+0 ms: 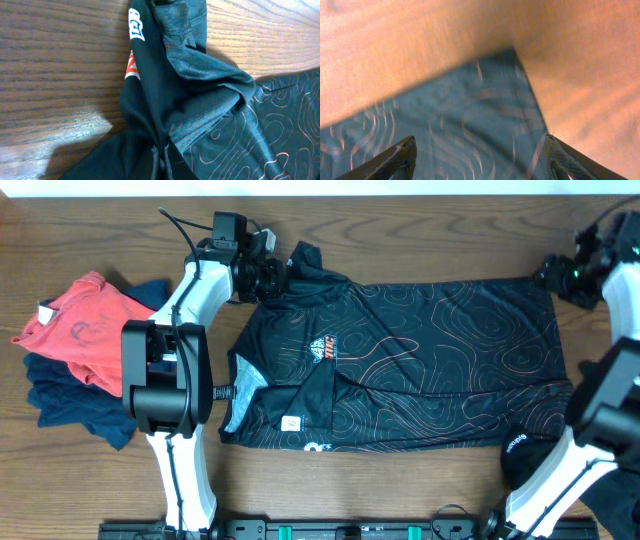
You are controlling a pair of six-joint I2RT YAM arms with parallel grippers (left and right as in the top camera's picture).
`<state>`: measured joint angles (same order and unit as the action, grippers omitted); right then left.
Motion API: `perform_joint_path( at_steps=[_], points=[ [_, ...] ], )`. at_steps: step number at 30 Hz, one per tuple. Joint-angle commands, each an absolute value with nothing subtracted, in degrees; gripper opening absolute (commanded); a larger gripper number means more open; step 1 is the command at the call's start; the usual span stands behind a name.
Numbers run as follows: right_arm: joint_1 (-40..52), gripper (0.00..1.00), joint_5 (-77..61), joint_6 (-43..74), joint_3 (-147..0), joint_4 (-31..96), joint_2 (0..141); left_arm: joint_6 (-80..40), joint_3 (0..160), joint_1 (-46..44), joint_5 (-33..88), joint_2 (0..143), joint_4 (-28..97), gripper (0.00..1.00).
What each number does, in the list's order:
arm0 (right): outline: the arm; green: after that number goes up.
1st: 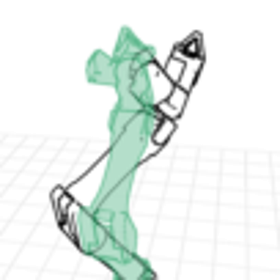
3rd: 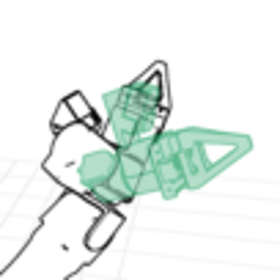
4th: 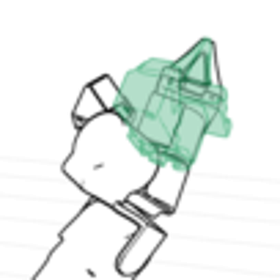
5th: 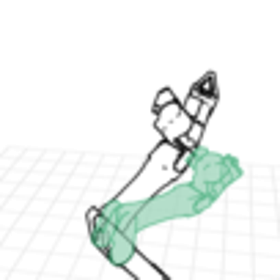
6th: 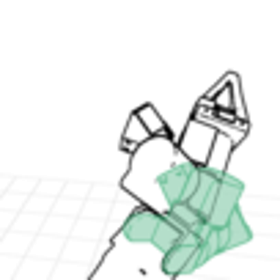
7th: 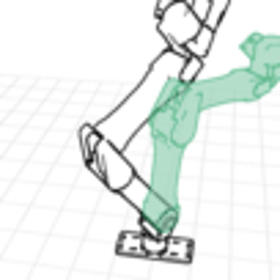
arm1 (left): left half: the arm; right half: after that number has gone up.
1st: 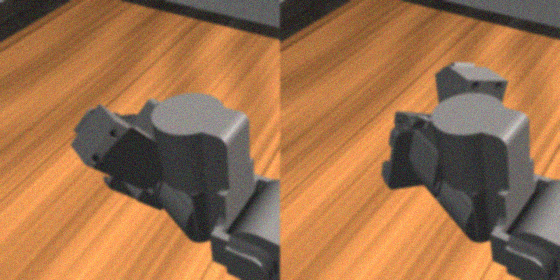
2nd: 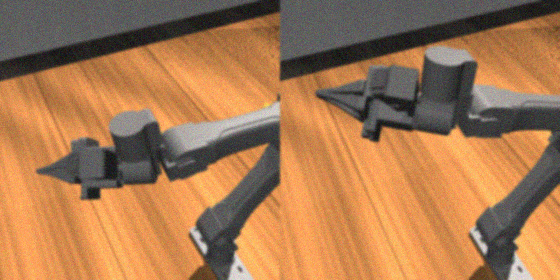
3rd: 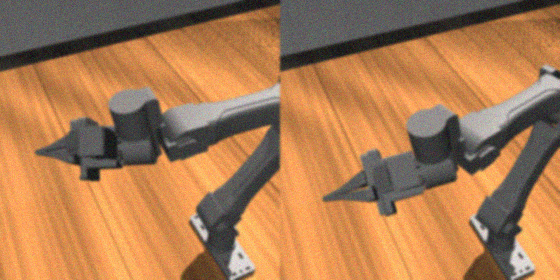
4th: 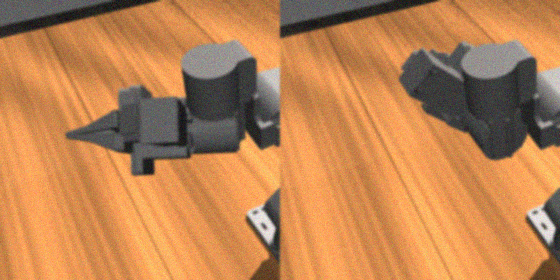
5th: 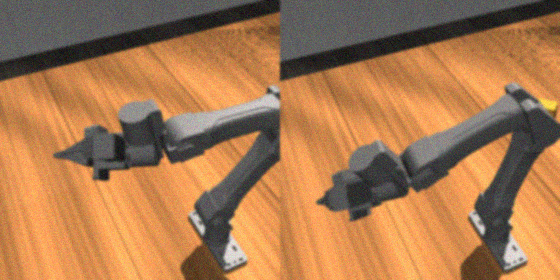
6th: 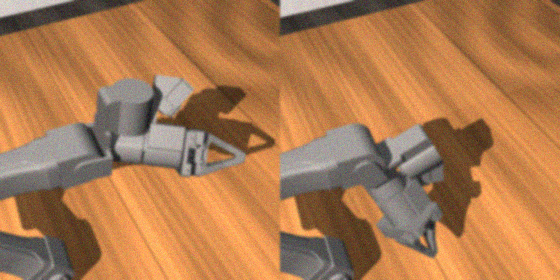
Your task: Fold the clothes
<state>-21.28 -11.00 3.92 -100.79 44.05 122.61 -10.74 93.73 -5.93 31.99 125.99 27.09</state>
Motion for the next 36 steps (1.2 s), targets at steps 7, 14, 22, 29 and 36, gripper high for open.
perform_joint_path(
  at_steps=[7, 14, 22, 29, 36],
  points=[
    [-18.79, 0.79, -2.76, 10.57, -109.65, 41.52, 136.07, -11.25, 94.24, -5.8, 32.32, 125.56, 28.47, 0.06],
    [-18.57, 0.78, -2.79, 10.68, -109.62, 38.46, 138.63, -11.22, 94.19, -5.8, 31.86, 125.58, 28.73, 0.06],
    [-18.13, 0.54, -2.81, 10.66, -109.62, 38.35, 138.8, -11.25, 94.19, -5.8, 30.39, 125.58, 29.54, 0.06],
    [-17.32, 0.28, -2.79, 10.7, -109.62, 38.28, 138.8, -11.25, 94.19, -5.8, 30.39, 125.58, 29.76, 0.06],
    [-17.3, 0.03, 0.12, 12.05, -109.93, 41.19, 138.04, -11.03, 94.5, -5.78, 30.65, 125.32, 29.39, 0.06]
  ],
)
